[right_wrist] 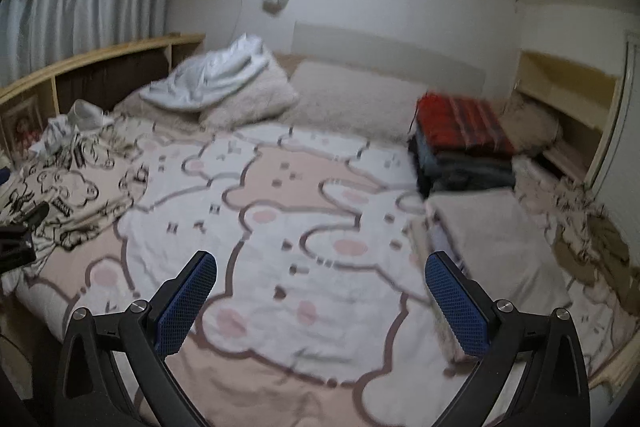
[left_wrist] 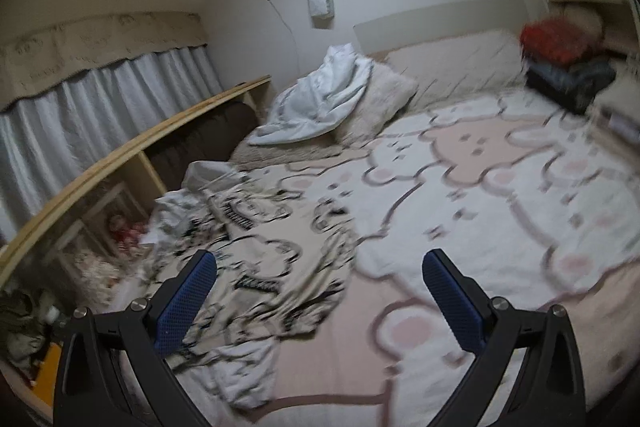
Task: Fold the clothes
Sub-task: 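Reach both tools to the crumpled cream sweatshirt and grasp its hem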
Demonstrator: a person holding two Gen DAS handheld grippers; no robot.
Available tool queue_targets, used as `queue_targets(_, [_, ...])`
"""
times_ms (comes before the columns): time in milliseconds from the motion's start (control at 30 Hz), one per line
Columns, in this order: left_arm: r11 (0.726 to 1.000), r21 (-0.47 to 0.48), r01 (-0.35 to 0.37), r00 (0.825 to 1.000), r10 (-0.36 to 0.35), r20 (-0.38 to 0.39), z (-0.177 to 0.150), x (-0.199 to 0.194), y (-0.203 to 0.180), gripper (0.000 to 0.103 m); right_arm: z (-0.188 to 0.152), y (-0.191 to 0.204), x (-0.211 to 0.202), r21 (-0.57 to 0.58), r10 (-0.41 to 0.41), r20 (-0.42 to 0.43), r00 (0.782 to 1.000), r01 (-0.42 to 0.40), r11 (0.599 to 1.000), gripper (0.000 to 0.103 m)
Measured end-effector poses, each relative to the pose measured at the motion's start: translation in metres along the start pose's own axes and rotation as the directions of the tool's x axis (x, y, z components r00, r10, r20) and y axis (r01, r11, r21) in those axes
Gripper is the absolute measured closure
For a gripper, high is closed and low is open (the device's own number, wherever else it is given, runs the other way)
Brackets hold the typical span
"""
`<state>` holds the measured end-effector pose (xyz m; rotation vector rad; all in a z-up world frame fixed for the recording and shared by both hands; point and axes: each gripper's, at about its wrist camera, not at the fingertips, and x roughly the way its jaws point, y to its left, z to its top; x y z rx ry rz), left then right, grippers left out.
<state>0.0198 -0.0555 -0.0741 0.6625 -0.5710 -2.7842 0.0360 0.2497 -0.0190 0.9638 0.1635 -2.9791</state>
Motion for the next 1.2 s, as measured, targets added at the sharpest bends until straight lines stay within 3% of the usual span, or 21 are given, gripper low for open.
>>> queue_targets(133, [0.991, 0.057, -0.123, 0.992, 0.122, 0.012, -0.039, 0.012, 0.019, 0.0, -0.004, 0.009, 0.014, 0.012, 0.044, -0.062, 0.997, -0.043, 0.999, 0.0])
queue_targets(233, [0.972, 0.078, -0.223, 0.975, 0.224, 0.005, -0.067, 0.022, 0.044, 0.0, -0.006, 0.02, 0.022, 0.006, 0.066, -0.089, 0.994, -0.066, 0.998, 0.0])
queue_targets(367, [0.92, 0.141, -0.365, 0.929, 0.369, -0.001, -0.105, 0.038, 0.078, 0.0, -0.005, 0.035, 0.029, -0.006, 0.084, -0.111, 0.99, -0.085, 0.996, 0.0])
queue_targets(567, [0.851, 0.156, -0.501, 0.848, 0.519, -0.108, -0.151, 0.07, 0.129, 0.0, -0.001, 0.053, 0.039, -0.031, 0.097, -0.144, 0.985, -0.102, 0.994, 0.0])
queue_targets(667, [0.825, 0.18, -0.536, 0.816, 0.561, -0.139, -0.168, 0.088, 0.141, 0.0, 0.001, 0.061, 0.044, -0.044, 0.096, -0.16, 0.982, -0.104, 0.994, 0.0])
queue_targets(733, [0.811, 0.217, -0.544, 0.804, 0.577, -0.141, -0.175, 0.1, 0.142, 0.0, 0.002, 0.067, 0.048, -0.054, 0.096, -0.174, 0.98, -0.106, 0.993, 0.0])
queue_targets(1000, [0.769, 0.28, -0.575, 0.779, 0.619, -0.101, -0.175, 0.129, 0.149, 0.0, 0.008, 0.082, 0.054, -0.089, 0.086, -0.186, 0.979, -0.104, 0.991, 0.0])
queue_targets(1200, [0.738, 0.245, -0.628, 0.753, 0.656, -0.046, -0.16, 0.128, 0.164, 0.0, 0.01, 0.091, 0.058, -0.101, 0.096, -0.198, 0.976, -0.118, 0.988, 0.0])
